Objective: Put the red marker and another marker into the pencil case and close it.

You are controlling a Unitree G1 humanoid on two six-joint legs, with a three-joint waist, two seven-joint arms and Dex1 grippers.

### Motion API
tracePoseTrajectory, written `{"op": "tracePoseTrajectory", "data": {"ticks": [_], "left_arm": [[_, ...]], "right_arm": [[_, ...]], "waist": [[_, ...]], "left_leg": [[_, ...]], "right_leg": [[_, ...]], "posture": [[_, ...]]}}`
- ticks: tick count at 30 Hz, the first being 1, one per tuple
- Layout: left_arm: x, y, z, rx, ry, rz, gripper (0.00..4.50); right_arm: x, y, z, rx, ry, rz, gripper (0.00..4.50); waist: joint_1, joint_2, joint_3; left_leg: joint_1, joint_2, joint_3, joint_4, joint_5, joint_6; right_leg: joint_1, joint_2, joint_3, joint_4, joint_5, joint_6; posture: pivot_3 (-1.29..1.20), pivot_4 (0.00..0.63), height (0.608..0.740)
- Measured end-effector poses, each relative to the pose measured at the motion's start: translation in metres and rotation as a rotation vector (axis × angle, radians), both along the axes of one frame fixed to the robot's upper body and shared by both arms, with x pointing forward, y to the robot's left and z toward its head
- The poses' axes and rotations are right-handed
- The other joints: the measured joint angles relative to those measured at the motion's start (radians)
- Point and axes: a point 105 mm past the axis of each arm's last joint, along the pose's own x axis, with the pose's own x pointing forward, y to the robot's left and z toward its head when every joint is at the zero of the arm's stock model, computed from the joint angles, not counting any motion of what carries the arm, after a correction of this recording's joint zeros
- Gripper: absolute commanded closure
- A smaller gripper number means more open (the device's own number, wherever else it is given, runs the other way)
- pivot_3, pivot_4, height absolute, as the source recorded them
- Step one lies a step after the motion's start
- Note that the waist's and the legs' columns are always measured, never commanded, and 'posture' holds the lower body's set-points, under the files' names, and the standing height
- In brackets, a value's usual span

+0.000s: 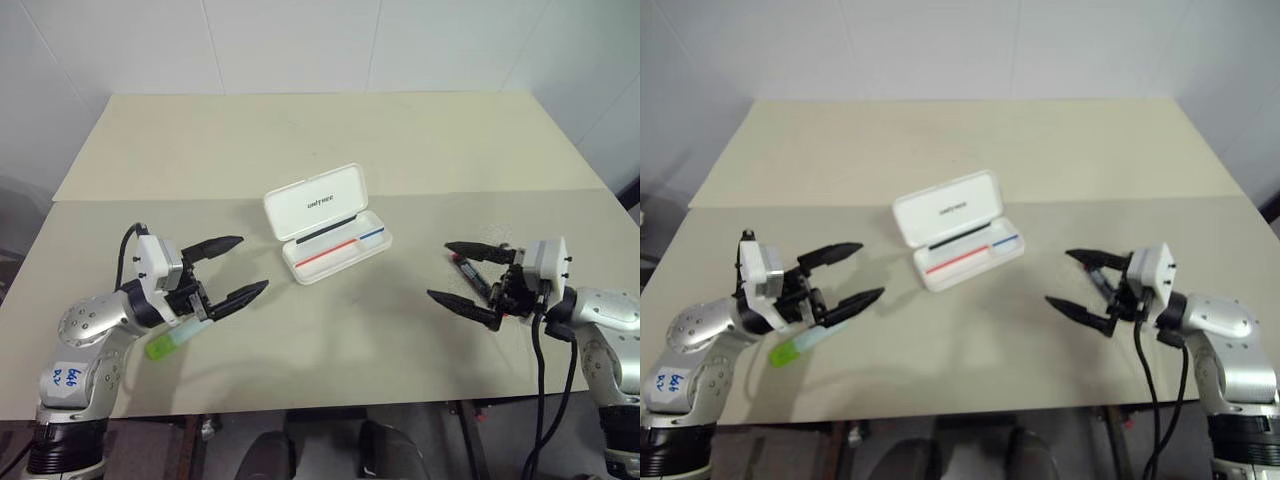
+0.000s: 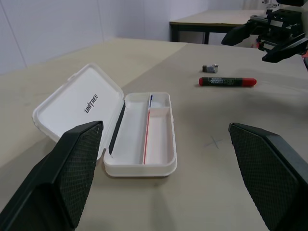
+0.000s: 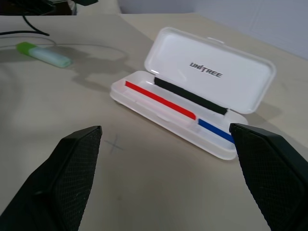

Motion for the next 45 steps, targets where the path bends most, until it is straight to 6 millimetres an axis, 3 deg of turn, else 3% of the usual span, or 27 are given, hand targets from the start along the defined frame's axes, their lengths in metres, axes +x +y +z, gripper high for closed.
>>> {"op": "tracePoseTrajectory", "data": {"ticks": [8, 13, 16, 20, 35, 41, 45], "left_arm": [[0.001, 0.006, 0.004, 0.030, 0.006, 0.009, 0.03], [0.001, -0.001, -0.002, 0.059, 0.026, -0.022, 0.03], [-0.001, -0.007, -0.007, 0.067, 0.043, -0.058, 0.68], [0.003, -0.017, -0.010, 0.102, 0.039, -0.089, 1.97], [0.041, -0.069, -0.043, 0.296, 0.083, -0.192, 1.97], [0.050, -0.082, -0.055, 0.364, 0.102, -0.202, 1.97], [0.054, -0.080, -0.061, 0.401, 0.118, -0.185, 1.97]], "right_arm": [[0.006, 0.012, -0.003, 0.046, -0.001, 0.018, 0.00], [0.009, 0.015, -0.001, 0.033, -0.018, 0.021, 0.00], [0.010, 0.020, -0.002, 0.028, -0.019, 0.032, 0.00], [0.011, 0.027, 0.000, 0.035, -0.025, 0.052, 0.00], [0.003, 0.043, 0.014, 0.034, -0.057, 0.087, 0.00], [-0.001, 0.050, 0.018, 0.030, -0.068, 0.102, 0.00], [-0.003, 0.054, 0.020, 0.029, -0.077, 0.112, 0.00]], "waist": [[0.000, 0.000, 0.000], [-0.001, 0.000, 0.000], [-0.001, 0.000, 0.000], [0.001, 0.000, 0.000], [0.002, 0.000, 0.000], [0.001, 0.000, 0.000], [0.001, 0.000, 0.000]], "left_leg": [[0.000, 0.000, 0.000, 0.000, 0.000, 0.000], [0.000, 0.000, 0.000, 0.000, 0.000, 0.000], [0.000, 0.000, 0.000, 0.000, 0.000, 0.000], [0.000, 0.000, 0.000, 0.000, 0.000, 0.000], [-0.001, -0.001, 0.000, 0.000, 0.000, 0.000], [-0.001, -0.001, 0.001, 0.001, 0.000, 0.000], [0.000, -0.001, 0.001, 0.001, 0.000, 0.000]], "right_leg": [[0.000, 0.000, 0.000, 0.000, 0.000, 0.000], [0.000, 0.000, 0.000, 0.000, 0.000, 0.000], [0.000, 0.000, 0.000, 0.000, 0.000, 0.000], [0.000, 0.000, 0.000, 0.000, 0.000, 0.000], [0.000, 0.000, -0.001, 0.000, 0.000, 0.000], [0.000, 0.000, -0.001, 0.000, 0.000, 0.000], [0.000, 0.000, -0.001, 0.000, 0.000, 0.000]], "posture": [[0.00, 0.150, 0.740], [0.00, 0.150, 0.740], [0.00, 0.150, 0.740], [0.00, 0.150, 0.740], [0.00, 0.150, 0.740], [0.00, 0.150, 0.740], [0.00, 0.150, 0.740]]}}
